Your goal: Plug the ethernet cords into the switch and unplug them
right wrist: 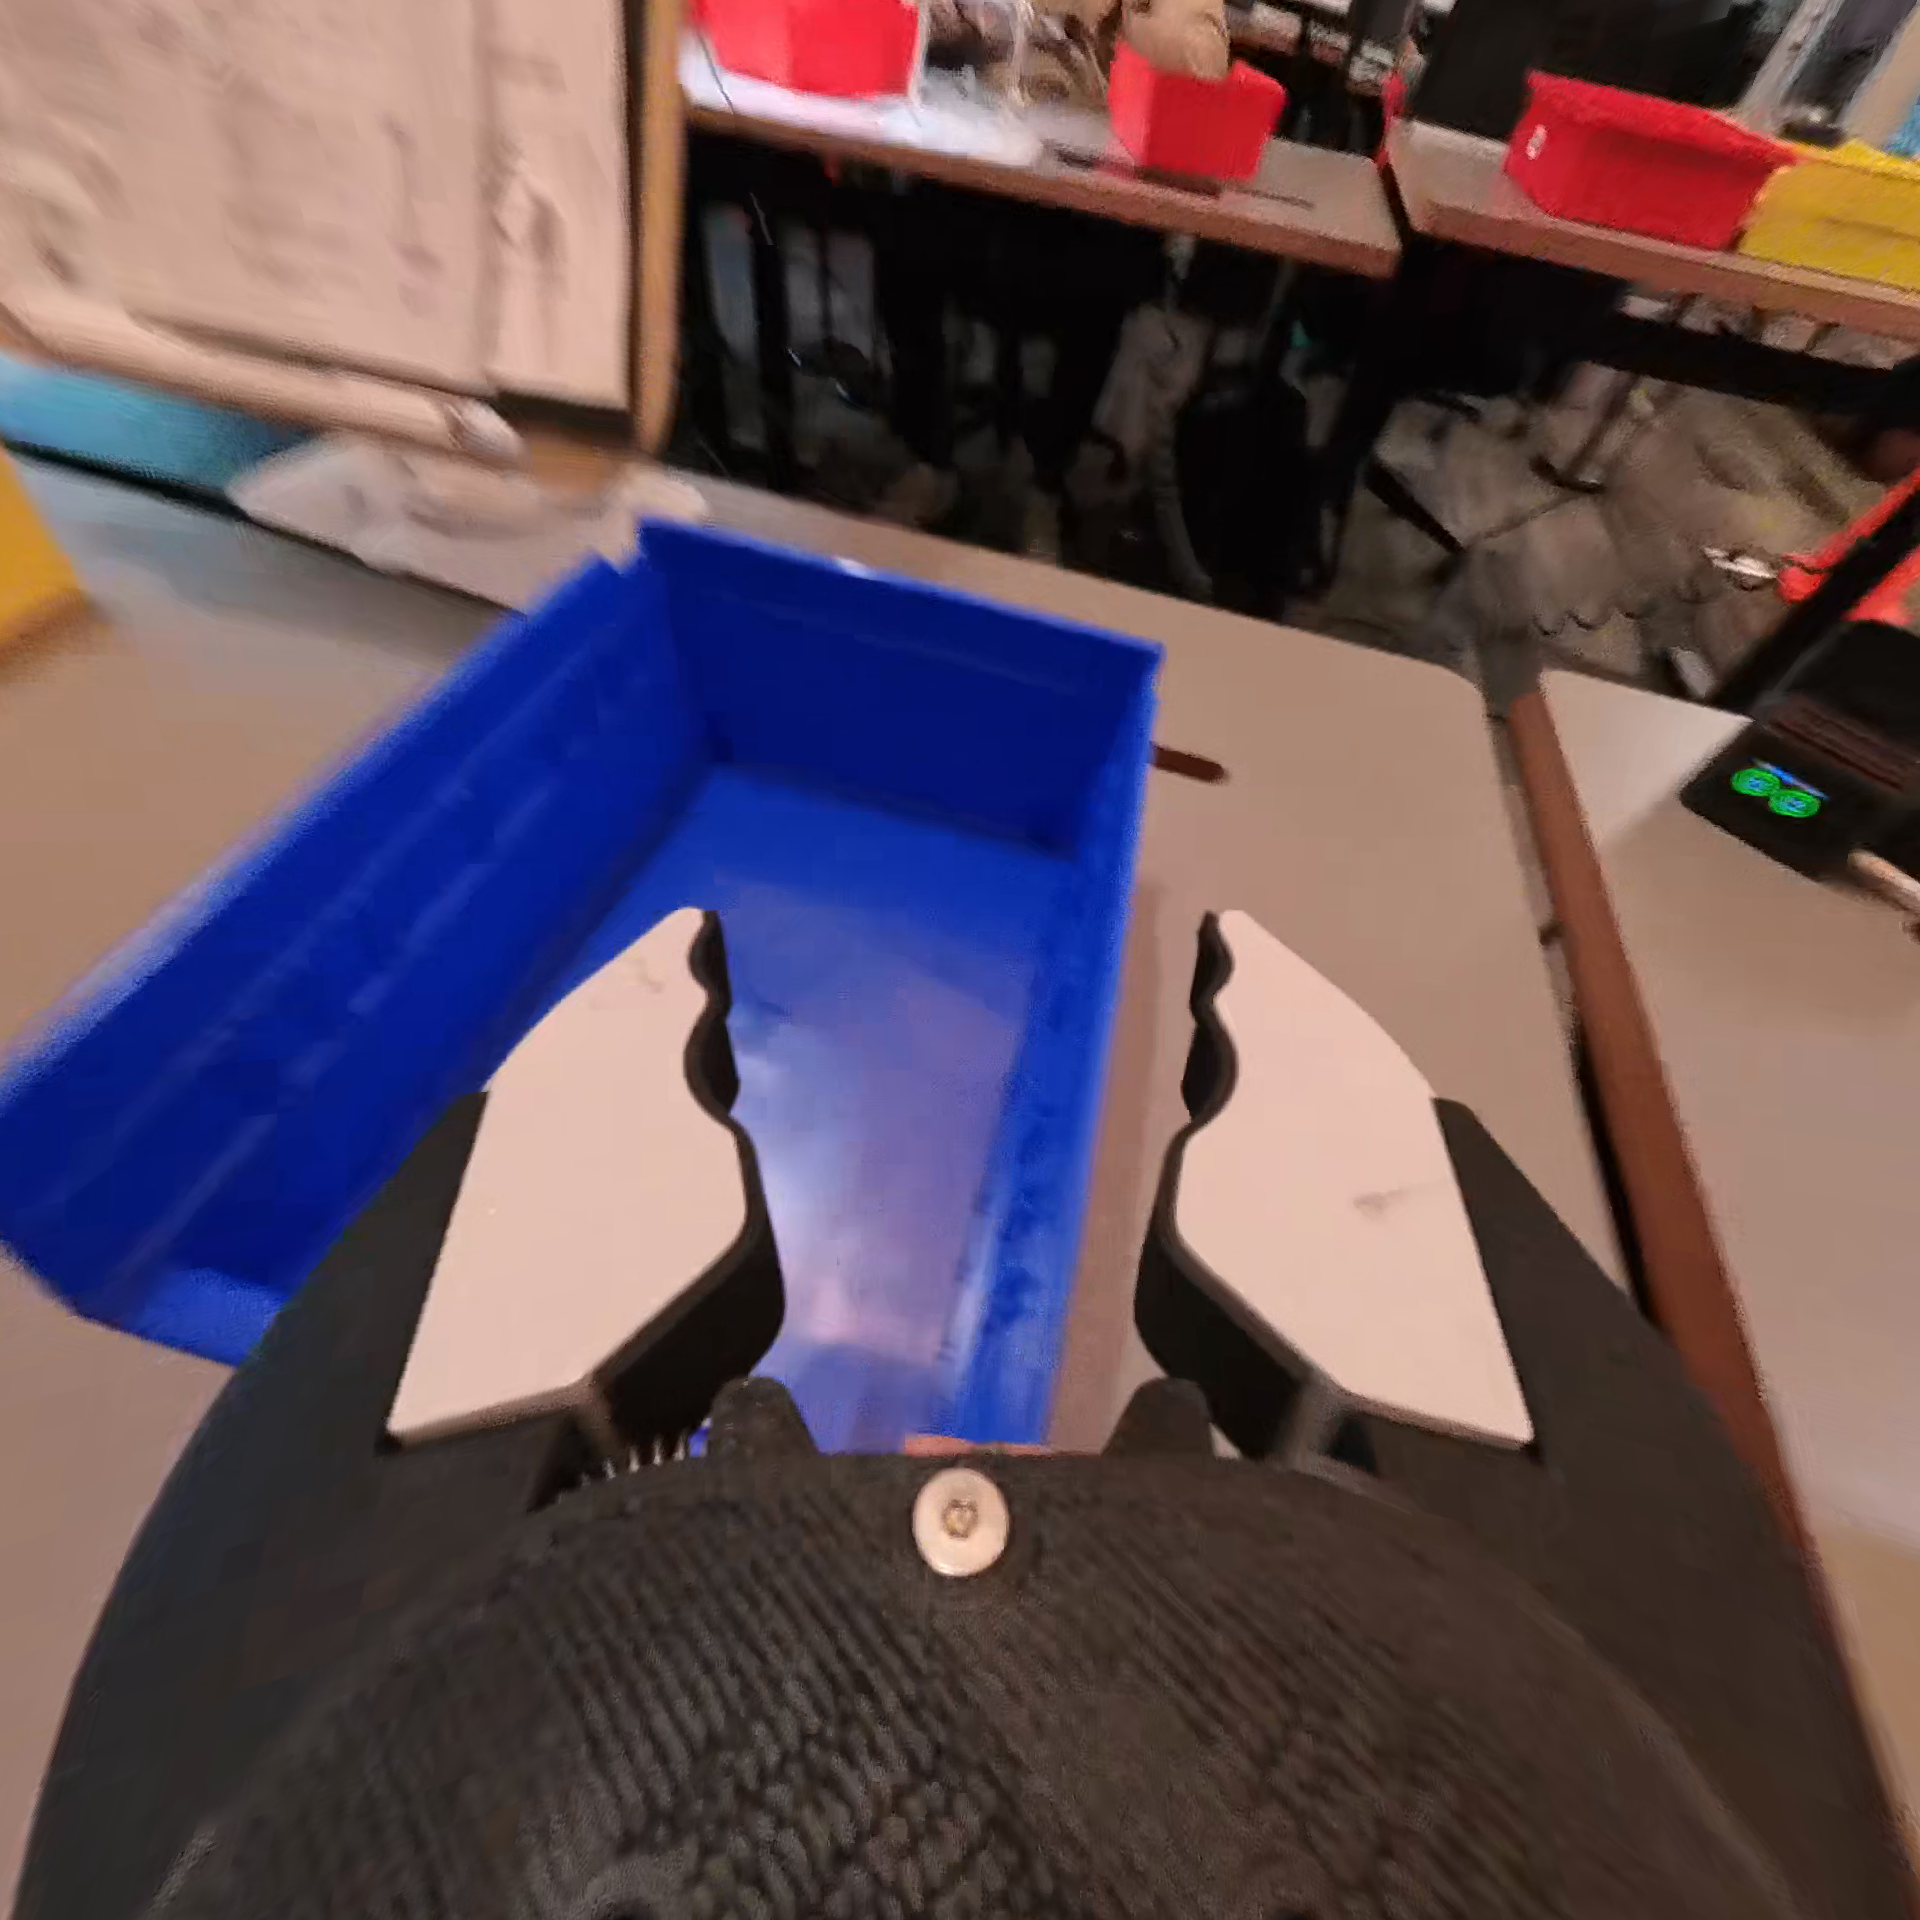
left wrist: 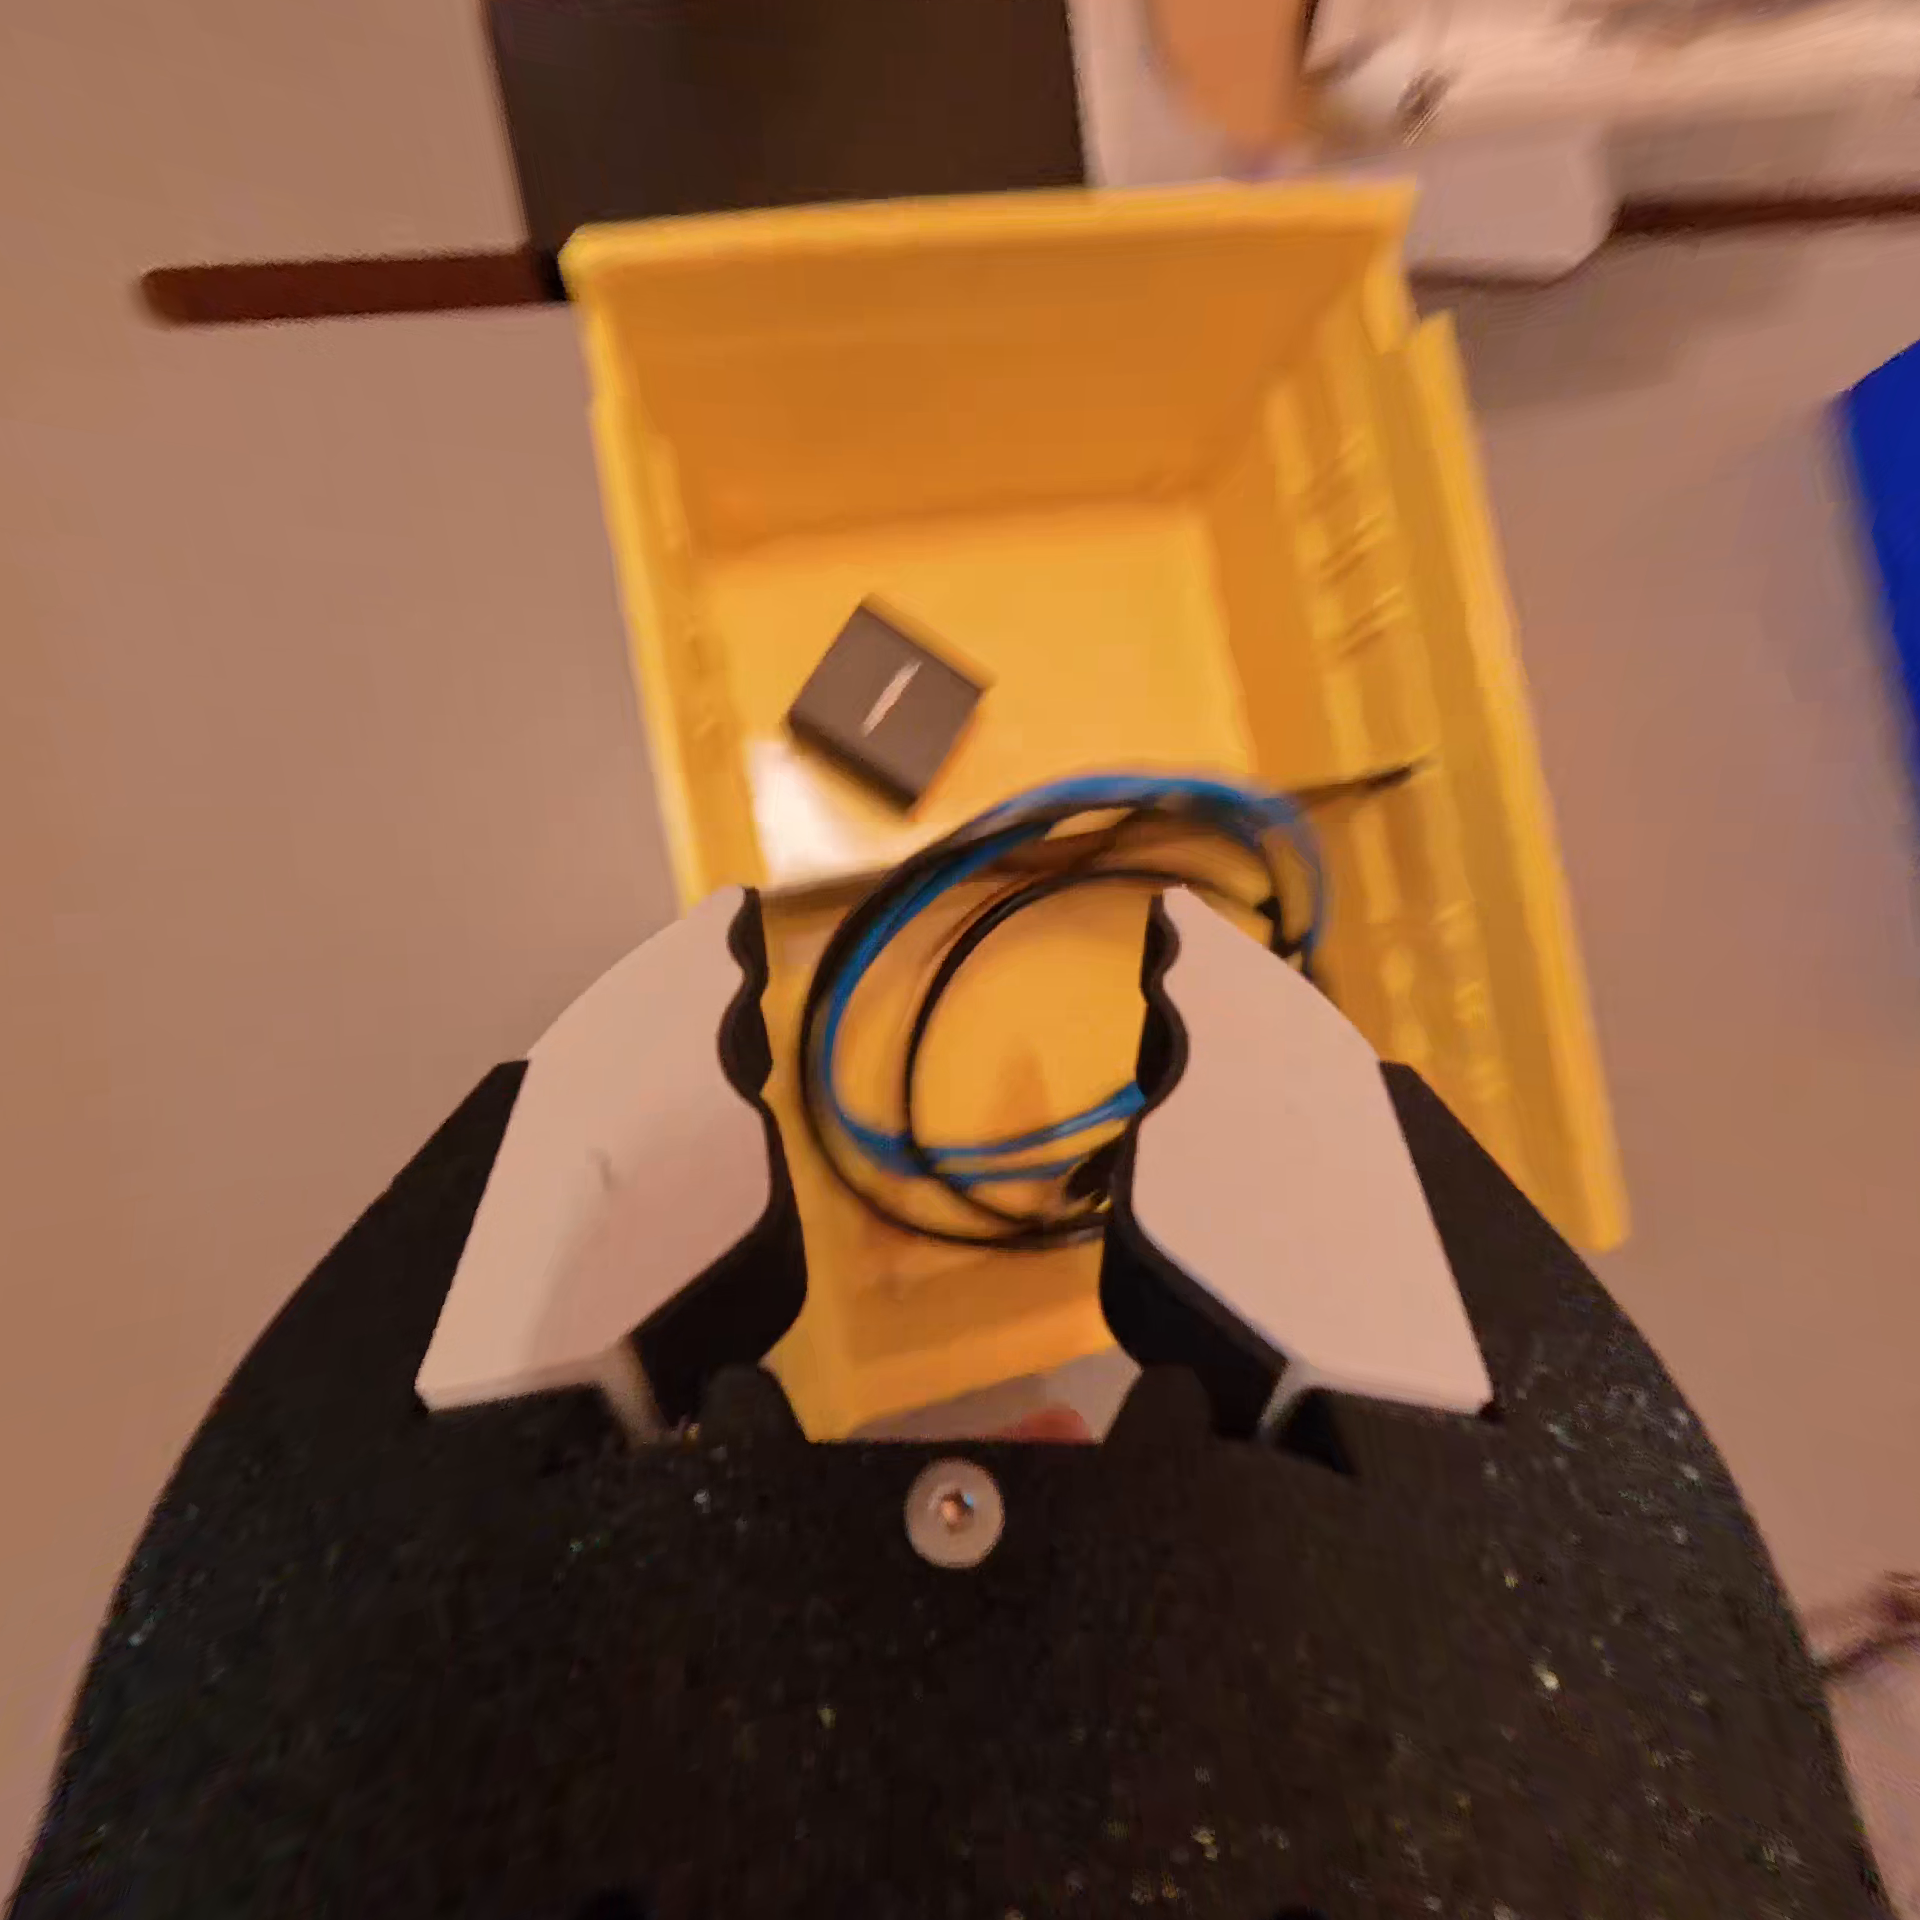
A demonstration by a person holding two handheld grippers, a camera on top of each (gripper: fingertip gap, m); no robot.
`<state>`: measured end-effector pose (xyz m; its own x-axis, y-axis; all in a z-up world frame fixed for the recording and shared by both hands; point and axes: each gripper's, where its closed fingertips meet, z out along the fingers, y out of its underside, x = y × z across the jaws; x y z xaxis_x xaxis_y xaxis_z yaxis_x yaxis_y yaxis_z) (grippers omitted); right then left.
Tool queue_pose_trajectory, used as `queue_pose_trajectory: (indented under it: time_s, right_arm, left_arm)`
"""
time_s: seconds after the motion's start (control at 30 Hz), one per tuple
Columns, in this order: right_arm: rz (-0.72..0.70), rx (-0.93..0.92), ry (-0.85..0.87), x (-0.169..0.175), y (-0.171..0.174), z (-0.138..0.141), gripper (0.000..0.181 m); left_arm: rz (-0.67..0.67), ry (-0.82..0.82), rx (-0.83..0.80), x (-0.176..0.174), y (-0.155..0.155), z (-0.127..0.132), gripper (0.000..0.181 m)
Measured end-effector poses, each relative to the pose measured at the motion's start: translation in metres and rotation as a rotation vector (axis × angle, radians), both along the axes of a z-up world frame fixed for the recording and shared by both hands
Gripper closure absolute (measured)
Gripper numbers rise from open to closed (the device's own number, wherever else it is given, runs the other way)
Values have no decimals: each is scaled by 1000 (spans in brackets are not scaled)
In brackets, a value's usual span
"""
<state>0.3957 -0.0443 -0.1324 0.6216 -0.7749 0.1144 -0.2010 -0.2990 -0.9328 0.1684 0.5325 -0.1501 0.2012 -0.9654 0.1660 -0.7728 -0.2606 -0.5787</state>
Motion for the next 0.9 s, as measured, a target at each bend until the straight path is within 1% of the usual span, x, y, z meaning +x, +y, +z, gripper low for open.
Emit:
queue_pose_trajectory:
  time_s: [0.03, 0.07, 0.1, 0.17, 0.23, 0.27, 0.3, 0.33, 0.4, 0.47, 0.53, 0.63, 0.73, 0.77, 0.9]
  right_arm:
    - [39, 54, -6, -9, 14, 8, 94]
    - [110, 81, -23, -20, 31, 13, 93]
    - [170, 93, -44, -31, 45, 18, 95]
    - [210, 92, -75, -44, 64, 26, 97]
    - [267, 57, -116, -56, 79, 28, 98]
    - [289, 39, -126, -60, 85, 26, 98]
    - [304, 21, -131, -62, 88, 23, 98]
    - [318, 1, -130, -63, 90, 20, 98]
    - [312, -15, -117, -61, 90, 13, 99]
    - [317, -13, -106, -59, 90, 10, 99]
    - [314, -2, -103, -57, 90, 9, 99]
    - [324, -7, -88, -55, 91, 3, 100]
    - [321, -3, -83, -54, 91, 1, 101]
    - [327, 3, -84, -54, 92, 2, 101]
    - [329, -3, -74, -54, 94, -3, 102]
  left_arm:
    - [-3, -26, -50, 18, -8, 8, 114]
    - [-4, -30, -92, 35, -13, 10, 115]
    - [1, 5, -132, 50, -16, 5, 114]
    - [43, 156, -219, 71, -18, -21, 110]
    - [152, 325, -234, 82, -9, -54, 109]
    - [214, 396, -210, 84, -1, -68, 110]
    - [259, 447, -207, 86, 3, -80, 113]
    - [287, 483, -219, 89, 3, -89, 111]
    - [316, 547, -211, 92, 3, -103, 109]
    - [347, 626, -153, 88, 10, -113, 108]
    - [379, 692, -106, 82, 17, -119, 108]
    - [407, 738, -84, 78, 23, -125, 106]
    - [434, 776, -73, 74, 26, -132, 111]
    - [425, 777, -78, 74, 25, -134, 113]
    - [350, 807, -33, 73, 22, -137, 111]
